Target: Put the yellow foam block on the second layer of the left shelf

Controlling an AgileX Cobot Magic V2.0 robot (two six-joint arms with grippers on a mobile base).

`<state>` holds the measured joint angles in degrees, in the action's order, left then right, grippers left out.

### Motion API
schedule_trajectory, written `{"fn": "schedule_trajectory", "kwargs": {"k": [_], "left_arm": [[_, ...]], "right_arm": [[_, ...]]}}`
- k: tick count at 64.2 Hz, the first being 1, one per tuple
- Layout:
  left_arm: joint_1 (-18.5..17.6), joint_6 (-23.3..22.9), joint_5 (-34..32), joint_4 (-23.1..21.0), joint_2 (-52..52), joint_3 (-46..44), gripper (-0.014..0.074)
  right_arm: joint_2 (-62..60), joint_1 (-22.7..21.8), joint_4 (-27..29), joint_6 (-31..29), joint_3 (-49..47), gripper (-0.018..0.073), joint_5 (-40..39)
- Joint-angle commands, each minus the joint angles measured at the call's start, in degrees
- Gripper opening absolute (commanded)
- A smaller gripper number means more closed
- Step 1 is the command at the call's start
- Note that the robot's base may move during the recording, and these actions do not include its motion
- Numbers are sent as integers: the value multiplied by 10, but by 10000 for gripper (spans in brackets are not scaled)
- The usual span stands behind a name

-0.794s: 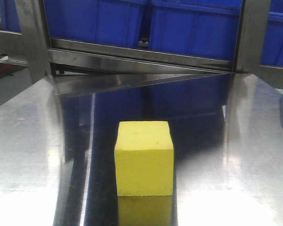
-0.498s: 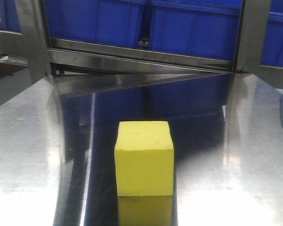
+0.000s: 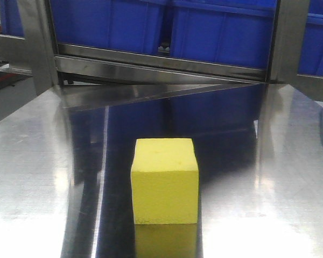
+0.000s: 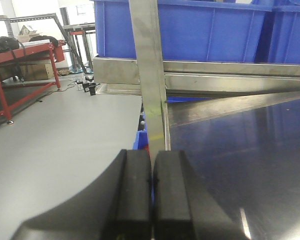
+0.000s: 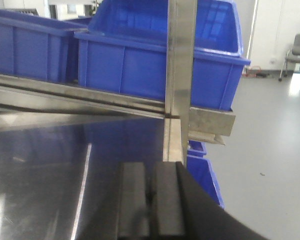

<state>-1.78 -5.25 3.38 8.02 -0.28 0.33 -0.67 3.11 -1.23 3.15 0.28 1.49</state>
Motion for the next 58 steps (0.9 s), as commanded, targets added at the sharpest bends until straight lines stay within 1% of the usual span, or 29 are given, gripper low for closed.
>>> {"fn": "schedule_trajectory", "kwargs": {"k": [1, 5, 14, 26, 30, 51, 55, 58], "left_arm": [[1, -3, -47, -4, -12, 14, 137], [1, -3, -47, -4, -12, 14, 137], [1, -3, -47, -4, -12, 14, 137], [1, -3, -47, -4, -12, 14, 137], [1, -3, -47, -4, -12, 14, 137], [1, -3, -47, -4, -12, 14, 137], [1, -3, -47, -4, -12, 14, 137], [1, -3, -47, -4, -12, 14, 137]], "right_arm": [[-3, -1, -5, -1, -40, 55, -36], [3, -1, -5, -1, -53, 55, -36], [45, 1, -5, -1, -91, 55, -6], [118, 28, -5, -1, -137, 55, -18], [148, 46, -5, 0, -149, 55, -15], [280, 172, -6, 2, -203, 55, -15], [305, 194, -6, 2, -215, 61, -15], [321, 210, -6, 2, -225, 84, -12]]}}
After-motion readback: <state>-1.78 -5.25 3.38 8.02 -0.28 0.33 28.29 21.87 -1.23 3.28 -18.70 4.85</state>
